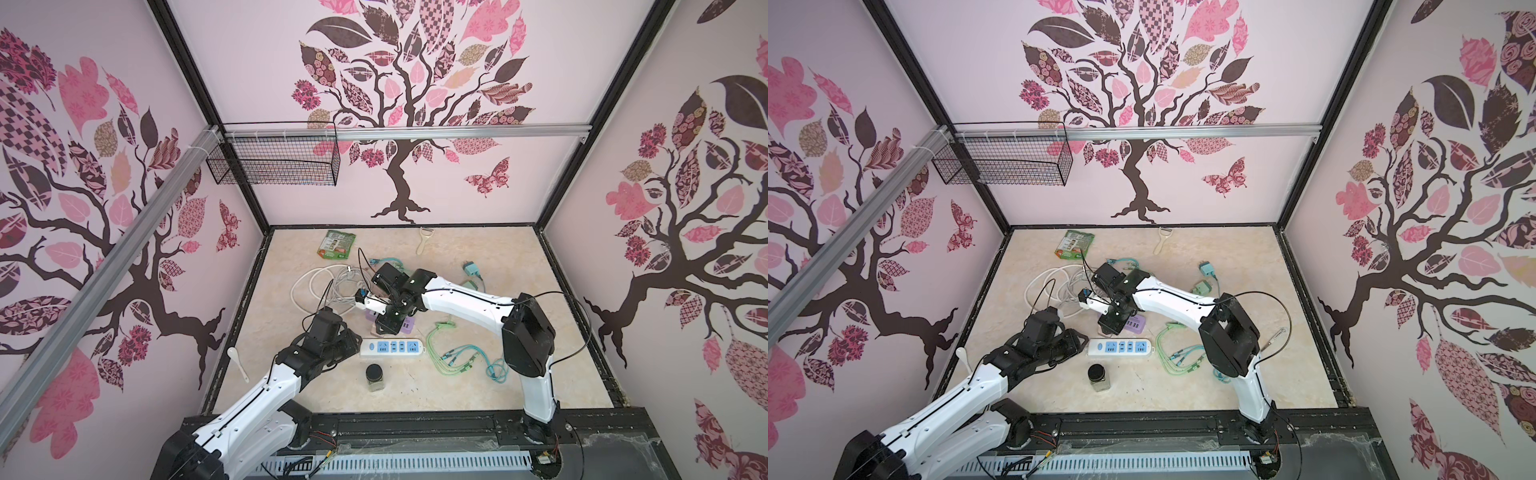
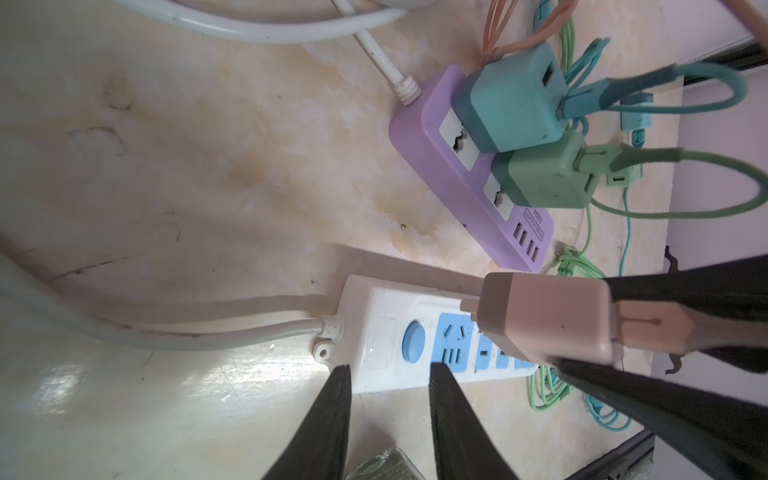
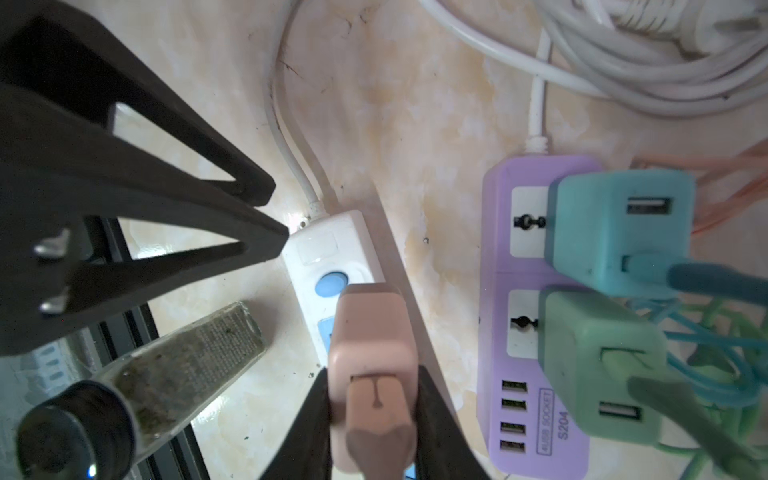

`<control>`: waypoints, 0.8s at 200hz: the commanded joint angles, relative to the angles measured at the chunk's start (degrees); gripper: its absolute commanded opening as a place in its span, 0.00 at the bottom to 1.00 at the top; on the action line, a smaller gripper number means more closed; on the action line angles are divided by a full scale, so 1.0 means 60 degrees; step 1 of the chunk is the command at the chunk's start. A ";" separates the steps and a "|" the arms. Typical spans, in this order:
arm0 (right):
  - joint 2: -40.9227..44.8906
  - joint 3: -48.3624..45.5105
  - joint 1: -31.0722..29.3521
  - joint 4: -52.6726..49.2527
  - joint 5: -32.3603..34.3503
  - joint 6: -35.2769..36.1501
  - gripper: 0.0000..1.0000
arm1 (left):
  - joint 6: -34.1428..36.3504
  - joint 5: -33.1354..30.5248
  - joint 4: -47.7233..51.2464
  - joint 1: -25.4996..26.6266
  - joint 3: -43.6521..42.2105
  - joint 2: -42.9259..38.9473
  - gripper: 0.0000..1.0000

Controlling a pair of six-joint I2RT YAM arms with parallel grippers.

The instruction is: Insert the plug

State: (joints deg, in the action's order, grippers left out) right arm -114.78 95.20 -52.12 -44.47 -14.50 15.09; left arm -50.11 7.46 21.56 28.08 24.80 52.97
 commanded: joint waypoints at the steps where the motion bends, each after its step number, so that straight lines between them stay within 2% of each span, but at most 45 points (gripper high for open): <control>1: 0.0677 -0.0151 -0.0068 -0.0101 0.0344 0.0262 0.13 | 0.0270 0.0281 -0.0645 -0.0051 -0.0254 0.0401 0.34; 65: 0.1036 -0.0703 -0.0068 0.0056 0.0266 0.0563 0.13 | 0.0646 0.0757 -0.1072 -0.0076 -0.0011 0.1742 0.28; 98: 0.1383 -0.1046 -0.0159 0.0279 -0.0217 0.0762 0.13 | 0.0690 0.0777 -0.1198 -0.0065 -0.0014 0.2084 0.27; 160: 0.1205 -0.1203 -0.0540 0.0103 0.0083 0.1107 0.13 | 0.0807 0.0706 -0.1248 -0.0066 -0.0035 0.2359 0.25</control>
State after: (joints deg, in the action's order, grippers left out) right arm -109.23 87.70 -54.48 -42.61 -14.28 20.16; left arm -46.41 12.23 13.28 27.77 24.62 66.13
